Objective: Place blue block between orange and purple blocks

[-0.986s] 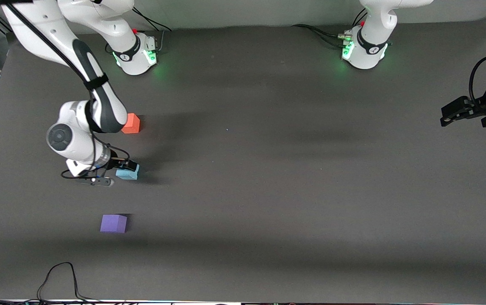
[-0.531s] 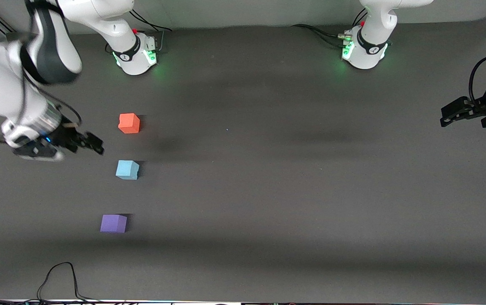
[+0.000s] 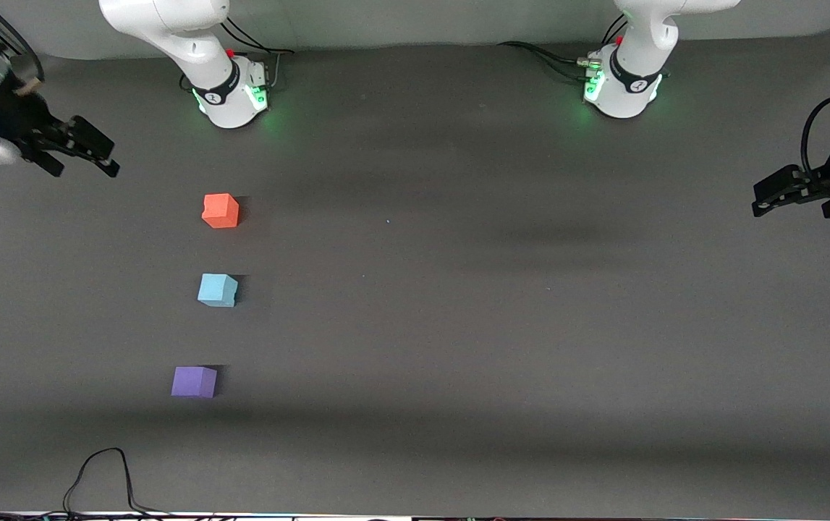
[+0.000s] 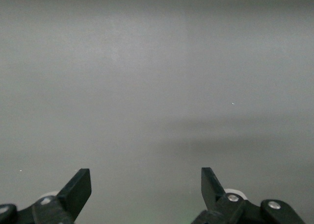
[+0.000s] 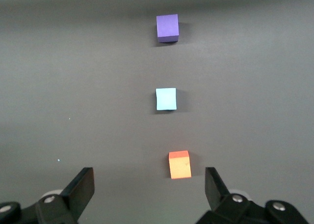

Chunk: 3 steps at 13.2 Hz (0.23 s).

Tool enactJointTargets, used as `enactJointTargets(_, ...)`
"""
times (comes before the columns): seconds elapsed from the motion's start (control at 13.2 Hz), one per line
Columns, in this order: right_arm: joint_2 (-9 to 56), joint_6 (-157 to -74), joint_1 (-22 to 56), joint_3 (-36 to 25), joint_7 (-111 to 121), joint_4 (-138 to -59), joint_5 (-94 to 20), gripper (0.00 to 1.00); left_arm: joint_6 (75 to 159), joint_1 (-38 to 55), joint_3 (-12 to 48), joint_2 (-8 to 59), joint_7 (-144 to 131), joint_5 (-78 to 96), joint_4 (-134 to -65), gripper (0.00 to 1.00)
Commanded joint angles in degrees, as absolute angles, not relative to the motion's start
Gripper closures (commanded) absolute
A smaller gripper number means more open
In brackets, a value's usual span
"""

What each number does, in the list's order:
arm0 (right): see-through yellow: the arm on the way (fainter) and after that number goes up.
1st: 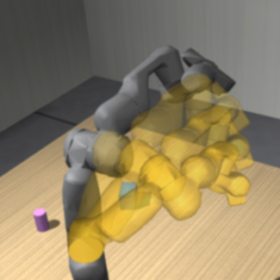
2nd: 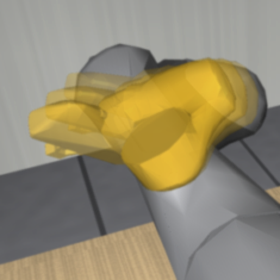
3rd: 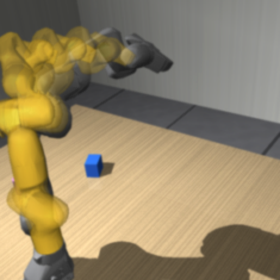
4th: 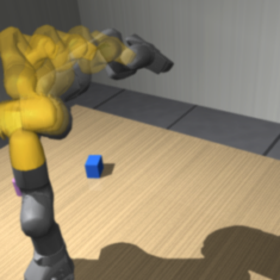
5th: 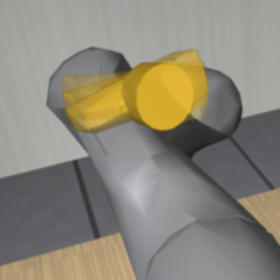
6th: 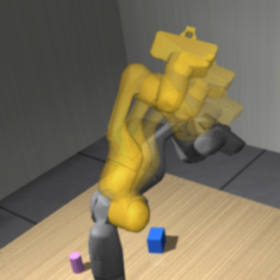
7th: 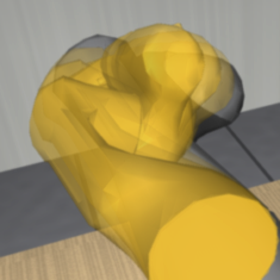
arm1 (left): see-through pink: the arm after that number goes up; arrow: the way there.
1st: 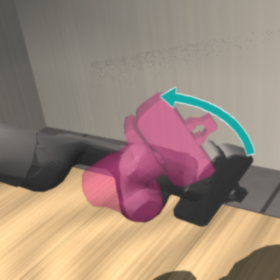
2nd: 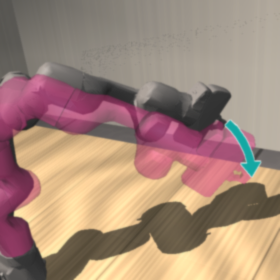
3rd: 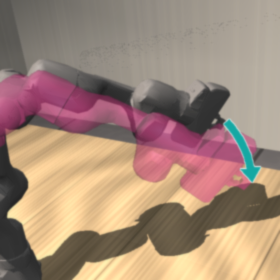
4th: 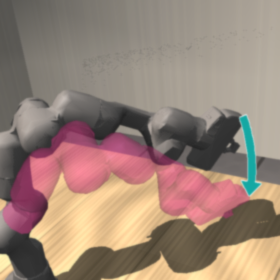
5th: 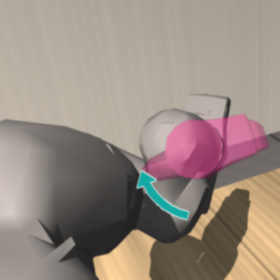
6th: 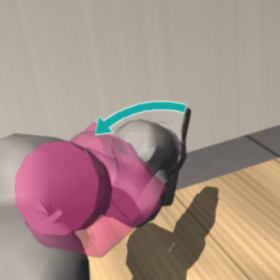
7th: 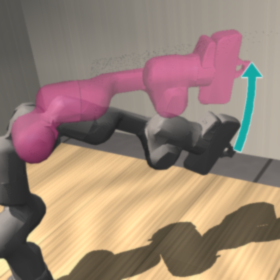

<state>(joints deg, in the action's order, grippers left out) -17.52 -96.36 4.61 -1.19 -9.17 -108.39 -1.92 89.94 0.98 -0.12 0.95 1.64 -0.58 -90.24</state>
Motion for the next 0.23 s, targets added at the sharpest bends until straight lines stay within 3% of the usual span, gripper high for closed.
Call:
enactJointTargets(0.0,-14.42,-94.13,3.16,-0.53,-7.91,-104.68,-1.32,0.0,90.53,1.32,-0.53,0.18,2.72,-0.18,-90.79,0.0)
enactJointTargets(0.15,-14.15,-94.13,3.25,-0.53,-7.91,-104.85,-1.32,0.0,90.53,1.32,-0.53,0.26,2.72,-0.26,-90.79,0.0)
